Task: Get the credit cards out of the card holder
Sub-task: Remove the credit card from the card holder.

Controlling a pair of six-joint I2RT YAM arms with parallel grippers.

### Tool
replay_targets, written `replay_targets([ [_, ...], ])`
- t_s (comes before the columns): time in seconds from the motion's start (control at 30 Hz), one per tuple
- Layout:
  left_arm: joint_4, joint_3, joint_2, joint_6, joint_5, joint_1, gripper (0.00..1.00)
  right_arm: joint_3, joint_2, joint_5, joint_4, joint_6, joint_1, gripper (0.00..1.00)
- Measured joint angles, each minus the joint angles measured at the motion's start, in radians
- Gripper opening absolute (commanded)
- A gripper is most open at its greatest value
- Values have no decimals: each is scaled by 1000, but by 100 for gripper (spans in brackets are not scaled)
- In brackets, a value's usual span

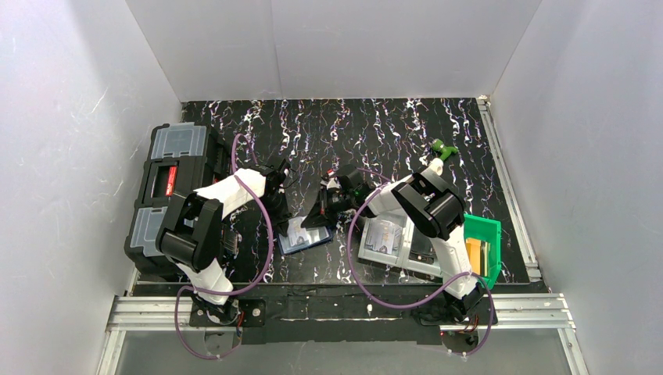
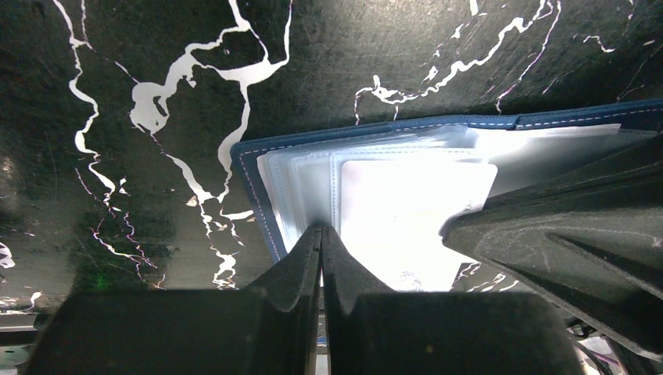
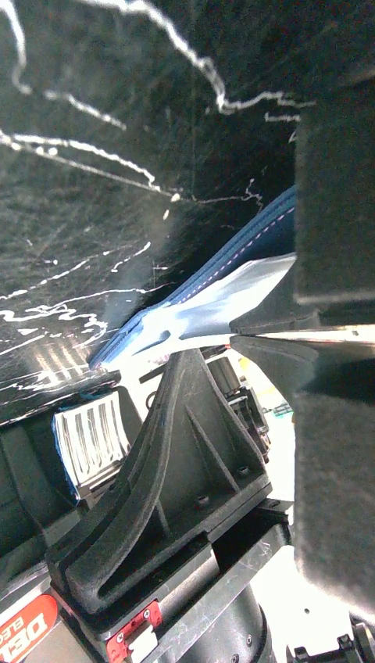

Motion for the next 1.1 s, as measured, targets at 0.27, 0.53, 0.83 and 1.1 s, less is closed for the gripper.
replay_targets([
  [0.27,-1,1,2,0,1,0,0,-11,-14,3,-18,-17,-14,14],
  [0.53,-4,4,4,0,1,0,0,-15,-22,13,-27,-28,-18,18],
  [0.83,-4,4,4,0,1,0,0,-15,-22,12,-21,-23,-18,9],
  [1.1,-4,4,4,0,1,0,0,-15,-22,12,-19,-20,-18,3],
])
